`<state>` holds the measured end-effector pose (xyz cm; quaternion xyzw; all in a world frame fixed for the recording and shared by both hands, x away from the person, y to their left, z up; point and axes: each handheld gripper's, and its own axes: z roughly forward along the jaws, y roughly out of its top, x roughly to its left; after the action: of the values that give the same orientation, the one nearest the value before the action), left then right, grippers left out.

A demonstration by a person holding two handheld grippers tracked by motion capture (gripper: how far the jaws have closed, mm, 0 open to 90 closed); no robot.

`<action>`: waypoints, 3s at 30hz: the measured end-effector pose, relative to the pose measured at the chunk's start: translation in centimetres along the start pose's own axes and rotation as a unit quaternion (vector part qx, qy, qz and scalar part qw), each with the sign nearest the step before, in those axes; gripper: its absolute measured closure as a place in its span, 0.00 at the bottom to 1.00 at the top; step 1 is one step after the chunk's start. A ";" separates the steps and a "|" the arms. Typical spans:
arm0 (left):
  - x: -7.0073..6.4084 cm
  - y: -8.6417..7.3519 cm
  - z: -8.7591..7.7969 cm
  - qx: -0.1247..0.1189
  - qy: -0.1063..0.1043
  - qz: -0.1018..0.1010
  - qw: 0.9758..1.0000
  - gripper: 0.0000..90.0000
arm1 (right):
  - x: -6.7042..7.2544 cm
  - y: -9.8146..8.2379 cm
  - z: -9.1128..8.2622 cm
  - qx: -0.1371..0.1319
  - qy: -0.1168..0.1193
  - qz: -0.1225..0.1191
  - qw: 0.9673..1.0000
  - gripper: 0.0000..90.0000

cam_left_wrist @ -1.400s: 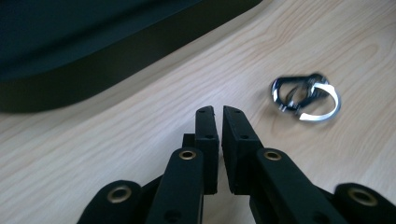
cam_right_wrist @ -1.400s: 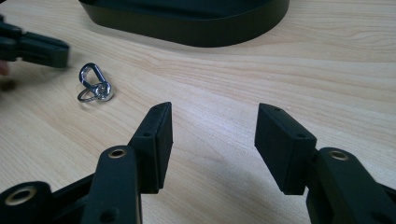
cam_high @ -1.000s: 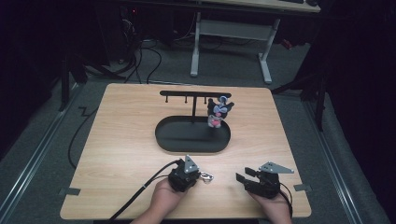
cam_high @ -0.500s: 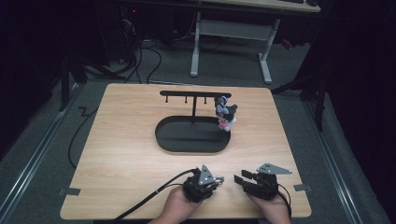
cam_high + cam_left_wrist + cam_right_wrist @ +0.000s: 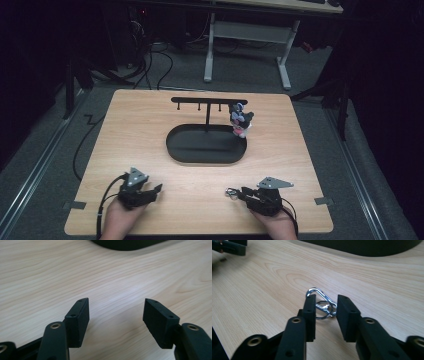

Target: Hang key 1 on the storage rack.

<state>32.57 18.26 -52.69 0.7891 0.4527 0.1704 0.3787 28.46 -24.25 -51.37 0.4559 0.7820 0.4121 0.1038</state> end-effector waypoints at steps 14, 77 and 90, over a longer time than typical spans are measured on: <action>2.9 -2.0 -2.9 -0.038 -0.004 -0.049 0.998 0.43 | 1.9 0.5 2.0 0.037 -0.021 -0.048 0.998 0.99; 1.5 -1.7 -2.2 -0.031 -0.040 -0.021 0.999 0.43 | -4.7 -0.2 -1.8 0.034 -0.176 0.009 0.984 0.88; 1.5 -1.8 -2.0 -0.030 -0.055 -0.020 0.998 0.43 | -5.7 2.4 -0.9 0.149 -0.149 -0.026 0.977 0.90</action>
<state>31.06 20.94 -52.86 0.7766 0.4410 0.1325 0.4300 32.67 -28.69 -50.21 0.5021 0.8220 0.2155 0.1607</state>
